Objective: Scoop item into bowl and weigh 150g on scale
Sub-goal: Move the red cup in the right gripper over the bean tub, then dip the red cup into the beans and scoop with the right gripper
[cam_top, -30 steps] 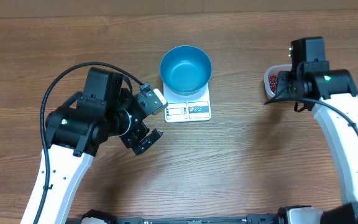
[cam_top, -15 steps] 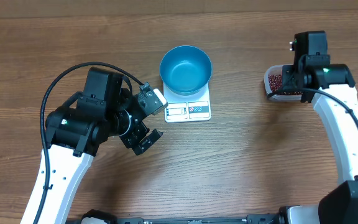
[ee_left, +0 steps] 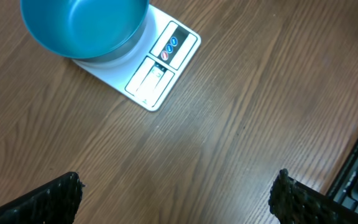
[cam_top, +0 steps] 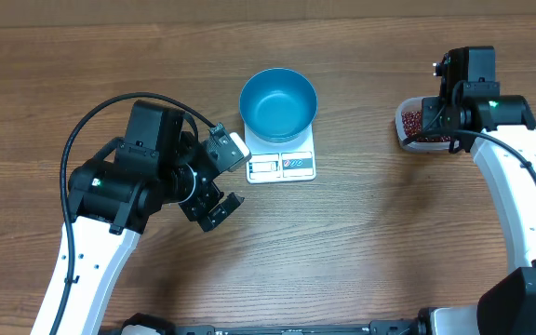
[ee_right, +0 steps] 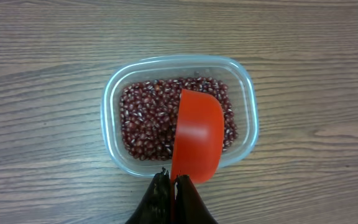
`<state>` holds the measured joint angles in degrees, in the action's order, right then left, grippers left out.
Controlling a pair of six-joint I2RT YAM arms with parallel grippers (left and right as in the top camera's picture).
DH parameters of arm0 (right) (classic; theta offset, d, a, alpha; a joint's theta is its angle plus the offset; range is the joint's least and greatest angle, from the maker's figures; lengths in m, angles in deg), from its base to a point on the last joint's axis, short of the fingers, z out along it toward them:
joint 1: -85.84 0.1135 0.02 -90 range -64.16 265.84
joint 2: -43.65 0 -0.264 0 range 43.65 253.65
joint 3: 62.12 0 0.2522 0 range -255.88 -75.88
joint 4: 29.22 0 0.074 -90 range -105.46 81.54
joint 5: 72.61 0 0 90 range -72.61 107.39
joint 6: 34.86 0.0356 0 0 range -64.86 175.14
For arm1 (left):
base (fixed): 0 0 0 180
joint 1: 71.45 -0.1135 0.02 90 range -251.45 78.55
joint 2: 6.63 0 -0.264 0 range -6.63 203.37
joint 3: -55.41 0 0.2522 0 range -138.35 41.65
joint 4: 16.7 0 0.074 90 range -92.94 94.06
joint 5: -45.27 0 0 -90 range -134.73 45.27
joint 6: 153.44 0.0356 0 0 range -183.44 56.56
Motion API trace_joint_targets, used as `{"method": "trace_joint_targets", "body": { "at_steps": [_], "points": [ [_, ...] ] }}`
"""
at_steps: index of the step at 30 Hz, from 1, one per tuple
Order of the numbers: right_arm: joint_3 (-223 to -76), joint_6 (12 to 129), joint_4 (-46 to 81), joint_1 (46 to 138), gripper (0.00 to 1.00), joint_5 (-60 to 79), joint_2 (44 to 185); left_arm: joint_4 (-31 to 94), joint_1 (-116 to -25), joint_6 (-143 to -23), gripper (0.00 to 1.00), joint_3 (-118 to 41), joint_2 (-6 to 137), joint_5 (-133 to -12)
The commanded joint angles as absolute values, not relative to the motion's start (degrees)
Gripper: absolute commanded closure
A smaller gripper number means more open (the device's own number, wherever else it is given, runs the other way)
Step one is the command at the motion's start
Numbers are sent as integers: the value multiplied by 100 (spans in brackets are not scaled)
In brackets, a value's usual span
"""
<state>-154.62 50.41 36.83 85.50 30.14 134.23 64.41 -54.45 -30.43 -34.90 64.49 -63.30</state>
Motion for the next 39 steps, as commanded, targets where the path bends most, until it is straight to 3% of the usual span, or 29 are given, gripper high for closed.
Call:
{"method": "trace_joint_targets", "body": {
  "at_steps": [1, 7, 13, 22, 31, 39],
  "points": [
    [-15626, 5013, 3646, 8539, 96, 2909, 13406, 6406, -5456, -3091, 0, -3623, 6464, -6207],
    [-15626, 5013, 3644, 8539, 96, 2909, 13406, 6281, -5456, -3845, 0, -3623, 6464, -5643],
    [-15626, 5002, 3644, 8539, 96, 2933, 13406, 6286, -5454, -3865, 0, -3623, 6464, -5766],
    [-15541, 3789, 3749, 8491, 96, 2951, 13476, 6286, -5456, -3860, 0, -3623, 6464, -5822],
    [-15535, 3810, 3417, 8248, 96, 2710, 13594, 6284, -5454, -3862, 0, -3623, 6464, -5822],
    [-15535, 4934, 3537, 8248, 96, 2612, 13594, 6284, -5456, -3862, 0, -3623, 6464, -5822]
  ]
}}
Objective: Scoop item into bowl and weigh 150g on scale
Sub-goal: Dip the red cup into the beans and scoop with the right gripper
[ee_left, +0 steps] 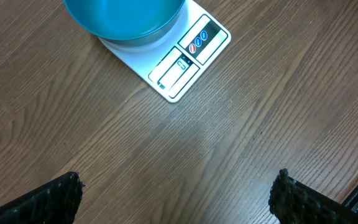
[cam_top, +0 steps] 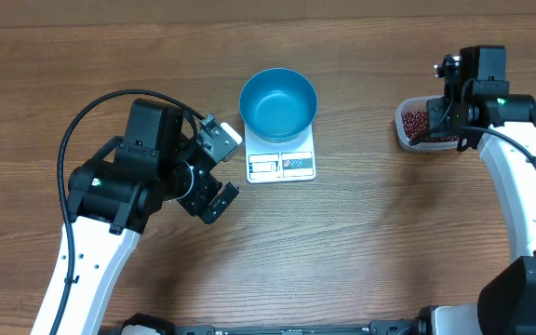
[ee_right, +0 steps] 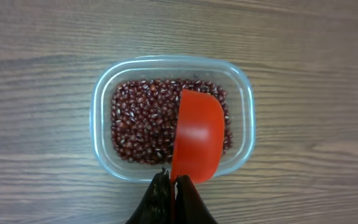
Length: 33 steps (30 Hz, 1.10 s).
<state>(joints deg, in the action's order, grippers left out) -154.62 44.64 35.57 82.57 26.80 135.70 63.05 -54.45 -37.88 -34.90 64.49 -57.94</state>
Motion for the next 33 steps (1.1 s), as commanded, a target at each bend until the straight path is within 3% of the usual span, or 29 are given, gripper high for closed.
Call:
{"method": "trace_joint_targets", "body": {
  "at_steps": [1, 12, 25, 33],
  "points": [
    [-15535, 4919, 3526, 8248, 96, 2636, 13594, 6284, -5456, -3860, 0, -3623, 6464, -5822],
    [-15535, 3732, 3563, 8248, 96, 3086, 13662, 6284, -5456, -3860, 0, -3623, 6464, -5822],
    [-15535, 3402, 3262, 8222, 96, 3545, 14584, 6284, -5454, -3860, 0, -3623, 6464, -5822],
    [-15539, 3675, 3393, 8222, 96, 2630, 14761, 6284, -5454, -3862, 0, -3623, 6464, -5822]
  ]
}}
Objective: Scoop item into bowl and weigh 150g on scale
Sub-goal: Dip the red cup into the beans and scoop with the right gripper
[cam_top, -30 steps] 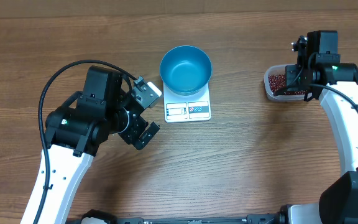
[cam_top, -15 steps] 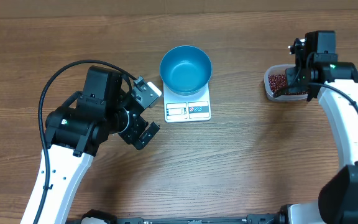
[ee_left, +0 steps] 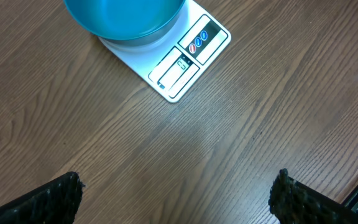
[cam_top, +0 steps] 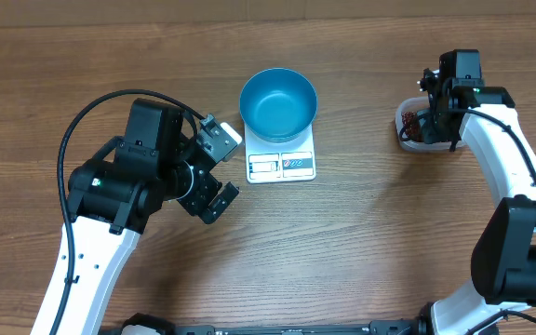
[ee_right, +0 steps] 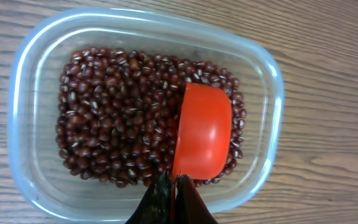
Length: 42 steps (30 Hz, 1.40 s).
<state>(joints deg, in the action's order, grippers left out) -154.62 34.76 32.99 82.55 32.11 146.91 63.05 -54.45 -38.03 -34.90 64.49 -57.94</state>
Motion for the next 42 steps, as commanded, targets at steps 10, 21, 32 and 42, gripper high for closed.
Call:
{"method": "trace_joint_targets", "body": {
  "at_steps": [10, 21, 32, 42],
  "points": [
    [-15537, 4401, 3495, 7772, 96, 1213, 14761, 6284, -5454, -3862, 0, -3623, 6464, -5822],
    [-15535, 4645, 3758, 6865, 96, -763, 14761, 6284, -5454, -3862, 0, -3623, 6464, -5822],
    [-15532, 5067, 3788, 6734, 96, -929, 15209, 6284, -5454, -3862, 0, -3623, 6464, -5822],
    [-15535, 5238, 3786, 6556, 96, -1582, 15338, 6284, -5456, -3862, 0, -3623, 6464, -5822]
  ]
}}
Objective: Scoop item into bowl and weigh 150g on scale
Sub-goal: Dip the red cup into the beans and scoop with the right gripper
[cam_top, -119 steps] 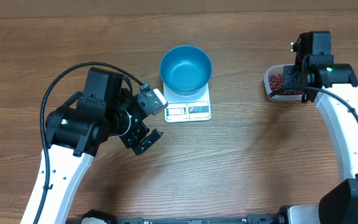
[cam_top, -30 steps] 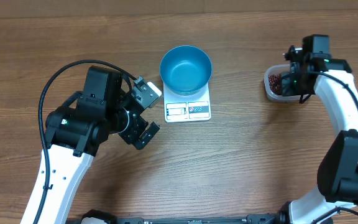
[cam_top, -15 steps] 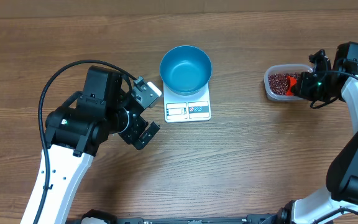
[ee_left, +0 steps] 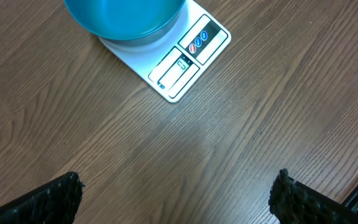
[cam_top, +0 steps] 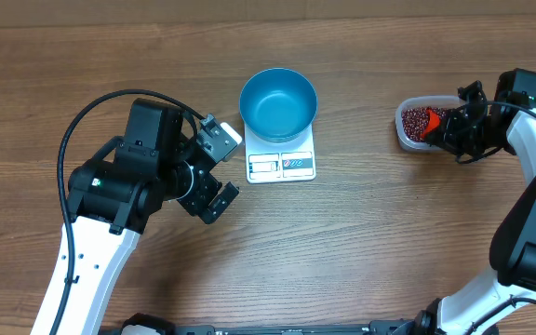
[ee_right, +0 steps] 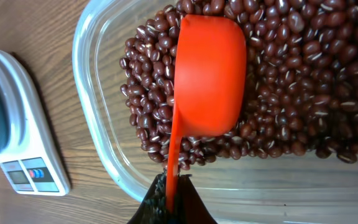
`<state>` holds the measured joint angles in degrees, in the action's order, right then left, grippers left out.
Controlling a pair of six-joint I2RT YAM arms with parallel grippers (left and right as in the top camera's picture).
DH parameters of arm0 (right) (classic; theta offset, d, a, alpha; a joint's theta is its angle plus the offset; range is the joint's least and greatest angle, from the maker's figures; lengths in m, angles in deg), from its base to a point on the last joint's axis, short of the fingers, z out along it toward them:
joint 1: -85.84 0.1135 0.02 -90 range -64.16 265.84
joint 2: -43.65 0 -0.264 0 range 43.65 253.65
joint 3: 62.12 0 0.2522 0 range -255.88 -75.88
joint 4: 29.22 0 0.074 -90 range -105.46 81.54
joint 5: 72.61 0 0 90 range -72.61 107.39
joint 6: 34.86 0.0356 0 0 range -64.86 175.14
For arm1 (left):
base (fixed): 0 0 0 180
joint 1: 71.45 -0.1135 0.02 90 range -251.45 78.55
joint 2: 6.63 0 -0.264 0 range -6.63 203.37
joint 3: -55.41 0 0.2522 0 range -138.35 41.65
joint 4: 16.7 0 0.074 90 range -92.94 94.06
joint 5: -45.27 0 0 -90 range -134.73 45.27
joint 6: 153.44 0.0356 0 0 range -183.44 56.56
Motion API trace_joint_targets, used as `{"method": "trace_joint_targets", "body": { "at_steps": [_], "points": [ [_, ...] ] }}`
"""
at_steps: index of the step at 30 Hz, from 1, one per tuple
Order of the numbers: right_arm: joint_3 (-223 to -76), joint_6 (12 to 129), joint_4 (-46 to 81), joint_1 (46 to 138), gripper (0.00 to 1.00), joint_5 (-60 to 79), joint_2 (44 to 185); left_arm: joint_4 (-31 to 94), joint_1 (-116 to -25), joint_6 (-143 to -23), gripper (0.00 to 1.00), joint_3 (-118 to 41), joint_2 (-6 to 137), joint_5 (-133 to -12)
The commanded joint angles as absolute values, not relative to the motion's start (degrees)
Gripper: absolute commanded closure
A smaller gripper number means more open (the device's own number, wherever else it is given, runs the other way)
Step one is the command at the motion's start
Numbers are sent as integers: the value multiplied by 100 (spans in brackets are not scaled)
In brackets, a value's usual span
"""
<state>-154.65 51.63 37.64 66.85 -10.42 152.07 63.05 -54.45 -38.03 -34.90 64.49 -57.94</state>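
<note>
An empty blue bowl [cam_top: 278, 103] stands on the white scale [cam_top: 282, 165] at the table's middle; both also show in the left wrist view, bowl [ee_left: 123, 18] and scale [ee_left: 185, 59]. A clear tub of red beans [cam_top: 420, 121] sits at the right. My right gripper [ee_right: 171, 198] is shut on the handle of an orange scoop [ee_right: 209, 78], whose cup lies on its side in the beans [ee_right: 291, 74]. The scoop shows overhead as an orange tip [cam_top: 433, 126]. My left gripper [ee_left: 178, 193] hovers open over bare wood, left of the scale.
The wooden table [cam_top: 389, 242] stretches around the scale. The scale's corner and the bowl's edge appear at the left of the right wrist view. The left arm's black cable [cam_top: 110, 112] loops over the table's left part.
My right wrist has swung round to the right side of the tub and rolled over. The scoop now lies on its side low in the beans. The left arm has not moved.
First my right gripper held the orange scoop above the bean tub while the left gripper hovered open near the scale. The left gripper then drew back a little and stayed. The right gripper came lower over the beans, and now the scoop is among them.
</note>
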Motion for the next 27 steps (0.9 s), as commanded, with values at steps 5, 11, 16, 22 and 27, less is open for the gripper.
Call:
{"method": "trace_joint_targets", "body": {
  "at_steps": [5, 11, 16, 22, 27],
  "points": [
    [-15535, 5235, 3885, 6264, 96, -2072, 15338, 6284, -5454, -3862, 0, -3623, 6464, -5822],
    [-15535, 5214, 3922, 5875, 96, -2627, 15340, 6284, -5456, -3860, 0, -3623, 6464, -5822],
    [-15535, 5179, 4046, 5612, 96, -2916, 15340, 6284, -5454, -3860, 0, -3623, 6464, -5822],
    [-15535, 4879, 4300, 5426, 96, -3134, 15340, 6284, -5454, -3860, 0, -3623, 6464, -5822],
    [-15535, 4803, 4383, 5354, 96, -3383, 15340, 6284, -5454, -3860, 0, -3623, 6464, -5822]
  ]
}}
